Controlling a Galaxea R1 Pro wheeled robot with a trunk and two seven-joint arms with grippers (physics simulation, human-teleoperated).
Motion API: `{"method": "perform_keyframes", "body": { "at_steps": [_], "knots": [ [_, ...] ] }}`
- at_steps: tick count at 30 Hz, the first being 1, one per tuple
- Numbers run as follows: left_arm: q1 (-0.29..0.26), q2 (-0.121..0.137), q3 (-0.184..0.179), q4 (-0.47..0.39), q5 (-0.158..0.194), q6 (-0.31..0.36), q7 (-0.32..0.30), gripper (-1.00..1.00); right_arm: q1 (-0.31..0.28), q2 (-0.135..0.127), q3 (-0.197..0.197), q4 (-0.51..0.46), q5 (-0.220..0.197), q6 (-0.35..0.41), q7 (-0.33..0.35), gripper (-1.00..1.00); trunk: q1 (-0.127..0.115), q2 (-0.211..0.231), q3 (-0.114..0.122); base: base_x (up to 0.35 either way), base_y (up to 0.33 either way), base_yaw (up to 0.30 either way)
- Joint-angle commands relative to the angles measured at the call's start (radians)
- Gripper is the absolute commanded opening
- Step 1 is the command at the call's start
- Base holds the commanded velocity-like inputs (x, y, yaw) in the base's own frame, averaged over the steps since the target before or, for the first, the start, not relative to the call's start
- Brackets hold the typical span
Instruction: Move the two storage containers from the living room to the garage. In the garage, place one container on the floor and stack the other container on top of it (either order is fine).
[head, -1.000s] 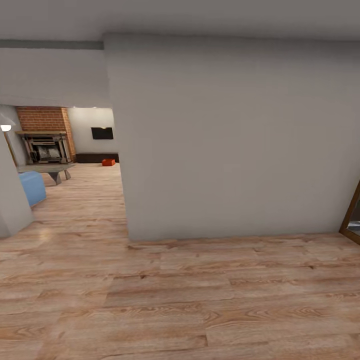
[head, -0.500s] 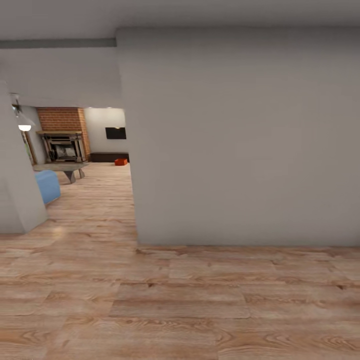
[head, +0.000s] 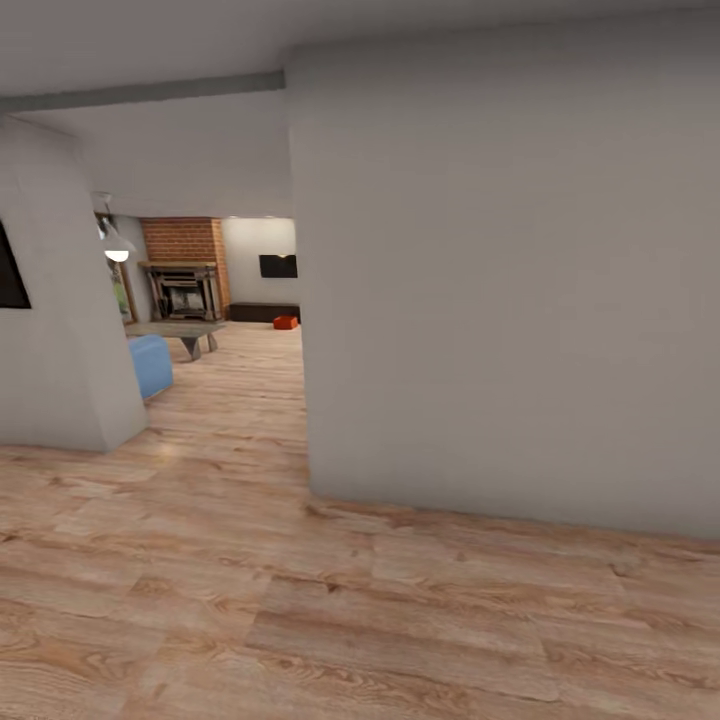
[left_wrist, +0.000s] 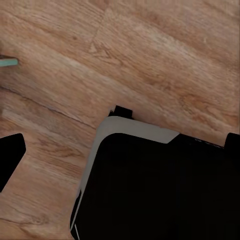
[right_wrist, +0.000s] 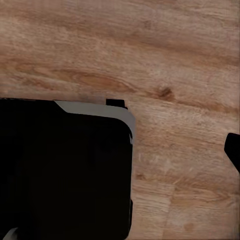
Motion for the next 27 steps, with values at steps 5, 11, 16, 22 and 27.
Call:
{"method": "perform_keyframes", "body": {
  "at_steps": [5,11,16,22,27],
  "knots": [
    [-0.001,0.0,0.001,0.0,0.003,-0.001,0.002,1.0,-0.001,0.0,-0.002,0.003,0.012,-0.005,-0.005,1.0,0.001,-0.001,-0.001,0.323,0.0,0.273],
    [-0.001,0.0,0.001,0.0,0.003,-0.001,0.002,1.0,-0.001,0.003,0.001,0.003,0.015,-0.005,-0.006,1.0,0.001,-0.001,-0.001,0.323,0.0,0.273],
    [-0.001,0.0,0.001,0.0,0.003,-0.001,0.002,1.0,-0.001,0.004,-0.001,0.003,0.011,-0.005,-0.009,1.0,0.001,-0.001,-0.001,0.323,0.0,0.273],
    [-0.001,0.0,0.001,0.0,0.003,-0.001,0.002,1.0,-0.001,0.001,-0.001,0.003,0.01,-0.004,-0.01,1.0,0.001,-0.001,-0.001,0.323,0.0,0.273],
    [-0.001,0.0,0.001,0.0,0.003,-0.001,0.002,1.0,-0.001,0.0,-0.001,0.003,0.009,-0.003,-0.01,1.0,0.001,-0.001,-0.001,0.323,0.0,0.273]
  ]
}}
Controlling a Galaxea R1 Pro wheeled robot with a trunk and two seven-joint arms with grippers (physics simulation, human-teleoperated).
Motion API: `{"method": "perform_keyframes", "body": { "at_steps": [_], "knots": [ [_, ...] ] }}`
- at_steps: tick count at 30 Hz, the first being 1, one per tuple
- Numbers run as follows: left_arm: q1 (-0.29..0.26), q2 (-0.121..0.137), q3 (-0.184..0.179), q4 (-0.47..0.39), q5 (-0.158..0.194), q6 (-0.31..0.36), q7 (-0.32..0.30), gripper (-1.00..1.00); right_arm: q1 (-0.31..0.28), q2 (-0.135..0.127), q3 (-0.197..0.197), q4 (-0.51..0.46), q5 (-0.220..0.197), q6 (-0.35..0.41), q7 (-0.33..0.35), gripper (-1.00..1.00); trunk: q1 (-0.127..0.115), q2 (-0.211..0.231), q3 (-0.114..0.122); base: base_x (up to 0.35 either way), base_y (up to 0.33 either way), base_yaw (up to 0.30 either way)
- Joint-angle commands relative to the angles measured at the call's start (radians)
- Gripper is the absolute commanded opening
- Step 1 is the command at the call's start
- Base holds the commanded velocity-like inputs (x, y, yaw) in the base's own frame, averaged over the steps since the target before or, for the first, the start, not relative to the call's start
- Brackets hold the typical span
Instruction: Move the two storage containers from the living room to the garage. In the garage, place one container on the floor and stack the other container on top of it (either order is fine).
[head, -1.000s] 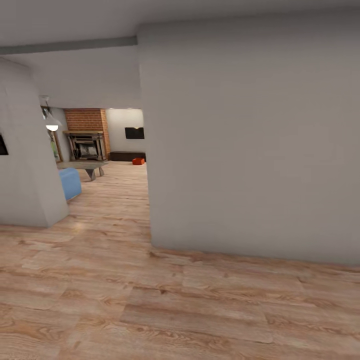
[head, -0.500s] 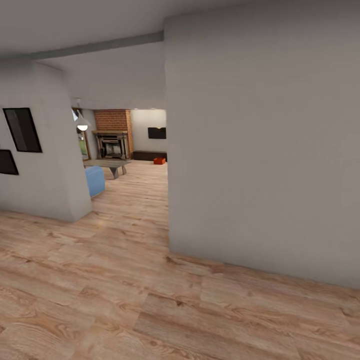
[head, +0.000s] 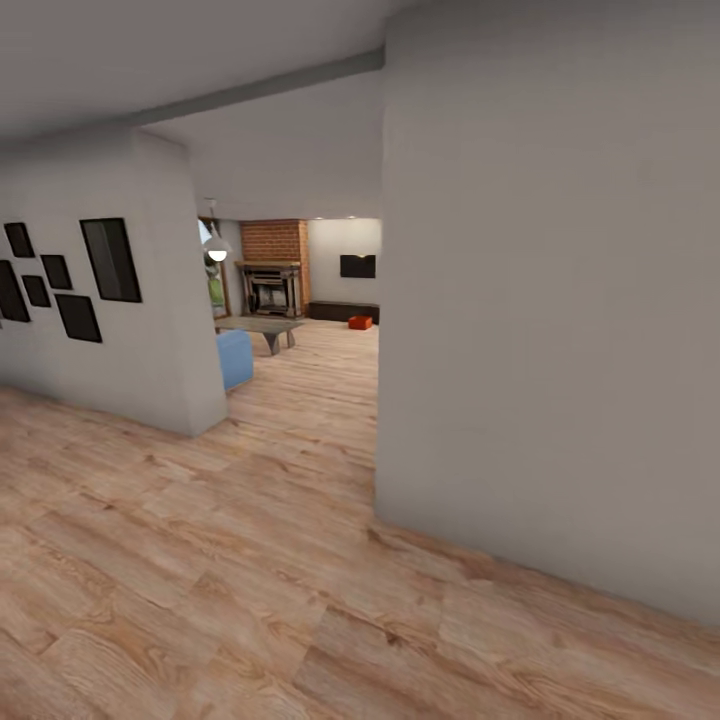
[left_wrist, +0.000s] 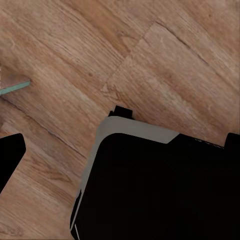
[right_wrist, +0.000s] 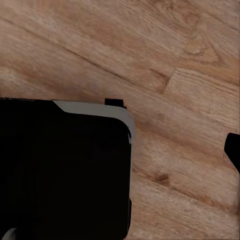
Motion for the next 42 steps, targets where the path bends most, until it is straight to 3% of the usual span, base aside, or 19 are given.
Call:
{"method": "perform_keyframes", "body": {
  "at_steps": [1,29,42],
  "knots": [
    [-0.001,0.0,0.001,0.0,0.003,-0.001,0.002,1.0,-0.001,0.0,-0.003,0.003,0.01,-0.005,-0.005,1.0,0.001,-0.001,-0.001,0.323,0.0,0.273],
    [-0.001,0.0,0.001,0.0,0.003,-0.001,0.002,1.0,-0.001,0.0,-0.01,0.003,0.01,-0.006,-0.006,1.0,0.001,-0.001,-0.001,0.323,0.0,0.273],
    [-0.001,0.0,0.002,0.0,0.003,-0.001,0.002,1.0,-0.001,-0.003,0.003,0.003,0.023,-0.007,-0.004,1.0,0.001,-0.001,-0.001,0.323,0.0,0.027]
  ]
}}
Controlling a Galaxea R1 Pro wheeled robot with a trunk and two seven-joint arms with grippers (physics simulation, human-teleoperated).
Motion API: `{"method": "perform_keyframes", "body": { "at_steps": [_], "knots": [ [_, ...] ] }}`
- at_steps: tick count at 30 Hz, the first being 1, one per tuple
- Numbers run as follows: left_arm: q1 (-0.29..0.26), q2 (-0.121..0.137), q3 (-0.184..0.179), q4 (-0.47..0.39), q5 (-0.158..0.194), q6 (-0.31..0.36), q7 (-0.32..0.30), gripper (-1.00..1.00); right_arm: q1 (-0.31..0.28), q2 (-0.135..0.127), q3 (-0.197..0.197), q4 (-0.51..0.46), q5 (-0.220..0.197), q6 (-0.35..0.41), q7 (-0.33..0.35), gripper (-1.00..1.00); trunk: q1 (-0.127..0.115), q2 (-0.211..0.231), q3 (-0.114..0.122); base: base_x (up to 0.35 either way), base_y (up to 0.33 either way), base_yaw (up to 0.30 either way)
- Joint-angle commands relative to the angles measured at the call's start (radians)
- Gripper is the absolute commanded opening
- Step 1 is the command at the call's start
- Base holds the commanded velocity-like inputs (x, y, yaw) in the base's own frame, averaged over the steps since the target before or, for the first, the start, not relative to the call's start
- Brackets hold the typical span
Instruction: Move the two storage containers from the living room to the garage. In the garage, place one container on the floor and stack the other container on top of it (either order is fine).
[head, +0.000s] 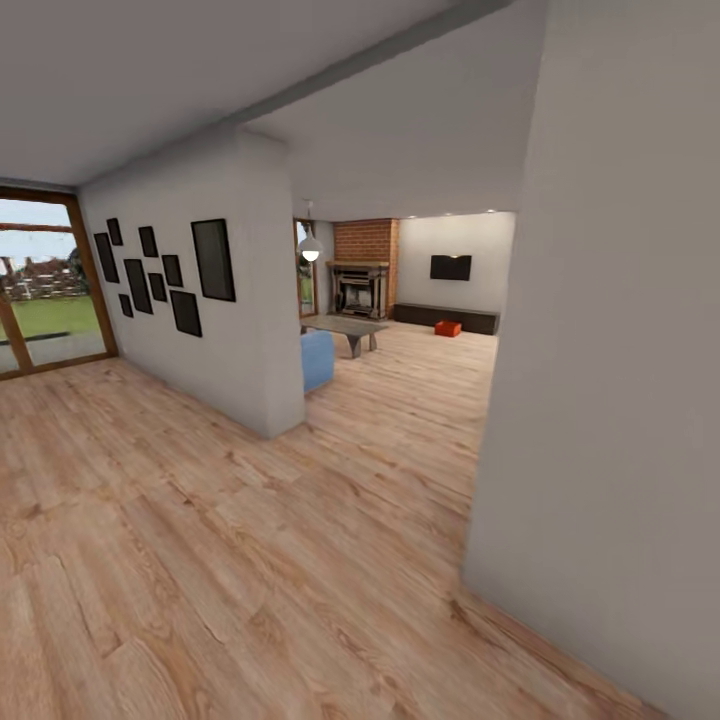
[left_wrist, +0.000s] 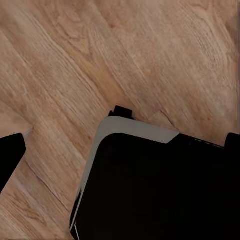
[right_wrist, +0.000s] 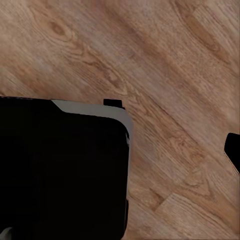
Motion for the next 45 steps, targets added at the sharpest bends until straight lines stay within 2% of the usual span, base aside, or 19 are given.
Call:
{"method": "perform_keyframes", "body": {
  "at_steps": [1,22,40,45],
  "knots": [
    [0.0,0.0,0.001,0.0,0.003,-0.001,0.002,1.0,-0.001,0.0,-0.002,0.003,0.011,-0.005,-0.005,1.0,0.001,-0.001,-0.001,0.323,0.0,0.001],
    [0.0,-0.001,0.001,0.0,0.003,-0.004,0.002,1.0,-0.001,0.008,0.003,0.003,0.014,-0.001,-0.007,1.0,0.001,-0.001,-0.001,0.323,0.0,0.005],
    [0.0,0.0,0.001,0.0,0.003,-0.004,0.002,1.0,-0.001,0.001,-0.001,0.003,0.004,-0.003,-0.005,1.0,0.001,-0.001,-0.001,0.306,0.0,0.26],
    [0.0,0.0,0.001,0.0,0.003,-0.004,0.002,1.0,-0.001,0.0,0.0,0.003,0.011,-0.004,0.003,1.0,0.001,-0.001,-0.001,0.3,0.0,0.071]
  ]
}}
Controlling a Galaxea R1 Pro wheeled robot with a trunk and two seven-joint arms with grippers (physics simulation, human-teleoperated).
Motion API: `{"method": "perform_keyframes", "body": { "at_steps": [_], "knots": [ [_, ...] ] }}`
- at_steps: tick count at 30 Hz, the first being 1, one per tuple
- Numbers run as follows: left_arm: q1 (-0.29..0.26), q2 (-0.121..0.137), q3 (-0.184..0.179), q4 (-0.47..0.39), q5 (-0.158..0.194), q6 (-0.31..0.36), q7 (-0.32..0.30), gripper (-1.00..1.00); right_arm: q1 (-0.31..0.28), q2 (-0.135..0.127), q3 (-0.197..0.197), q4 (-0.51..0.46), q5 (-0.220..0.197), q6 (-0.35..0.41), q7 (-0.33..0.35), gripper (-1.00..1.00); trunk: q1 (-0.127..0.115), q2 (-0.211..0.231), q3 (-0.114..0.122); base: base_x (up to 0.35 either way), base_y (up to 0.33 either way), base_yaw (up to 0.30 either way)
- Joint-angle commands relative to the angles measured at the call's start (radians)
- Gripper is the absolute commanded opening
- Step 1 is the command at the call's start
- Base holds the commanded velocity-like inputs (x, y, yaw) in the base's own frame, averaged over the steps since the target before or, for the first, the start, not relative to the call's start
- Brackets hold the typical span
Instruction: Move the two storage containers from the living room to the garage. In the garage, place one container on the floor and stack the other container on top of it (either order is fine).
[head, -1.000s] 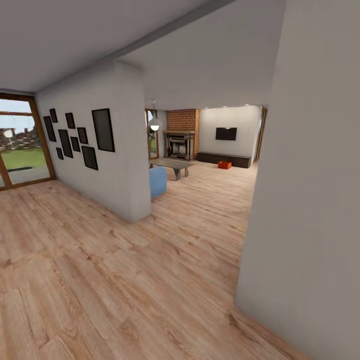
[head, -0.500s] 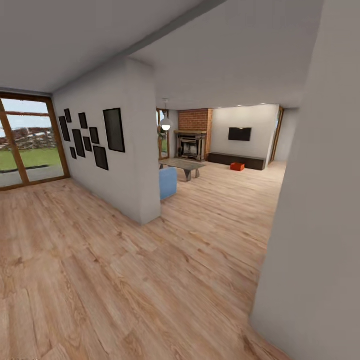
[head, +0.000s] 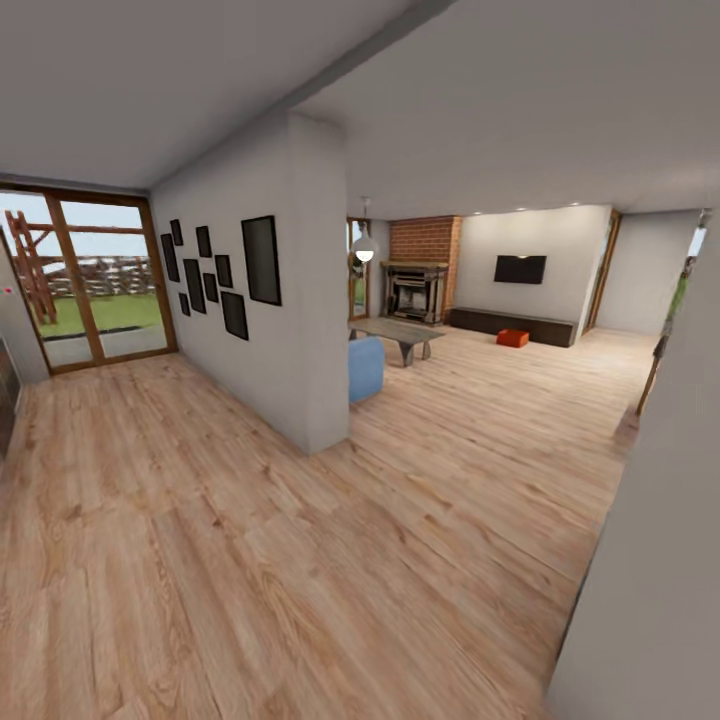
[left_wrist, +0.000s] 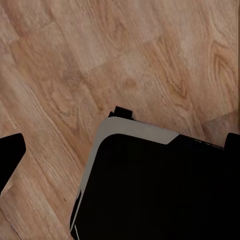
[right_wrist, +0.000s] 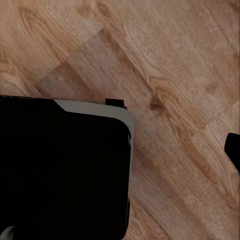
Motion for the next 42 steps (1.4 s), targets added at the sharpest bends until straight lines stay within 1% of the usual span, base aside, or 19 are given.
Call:
{"method": "perform_keyframes", "body": {
  "at_steps": [1,18,26,34,42],
  "knots": [
    [0.0,0.0,0.001,0.0,0.003,-0.001,0.002,1.0,-0.001,0.0,-0.002,0.003,0.011,-0.005,-0.005,1.0,0.001,-0.001,-0.001,0.305,0.0,0.016],
    [0.0,0.0,0.0,0.0,0.005,0.001,0.002,1.0,-0.001,-0.002,0.0,0.003,0.014,-0.004,-0.004,1.0,0.001,-0.001,-0.001,0.316,0.0,0.003],
    [0.0,0.0,0.001,0.0,0.005,0.0,0.002,1.0,-0.001,0.0,-0.008,0.003,0.001,-0.006,-0.017,1.0,0.001,-0.001,-0.001,0.32,0.0,0.0],
    [0.0,0.0,0.001,0.0,0.003,0.0,0.002,1.0,-0.001,0.0,-0.002,0.003,0.012,-0.004,-0.013,1.0,0.001,-0.001,-0.001,0.32,0.0,-0.001],
    [0.0,0.0,0.001,0.0,0.003,0.0,0.002,1.0,-0.001,0.0,0.0,0.003,0.014,-0.002,-0.002,1.0,0.001,-0.001,-0.001,0.32,0.0,-0.219]
  ]
}}
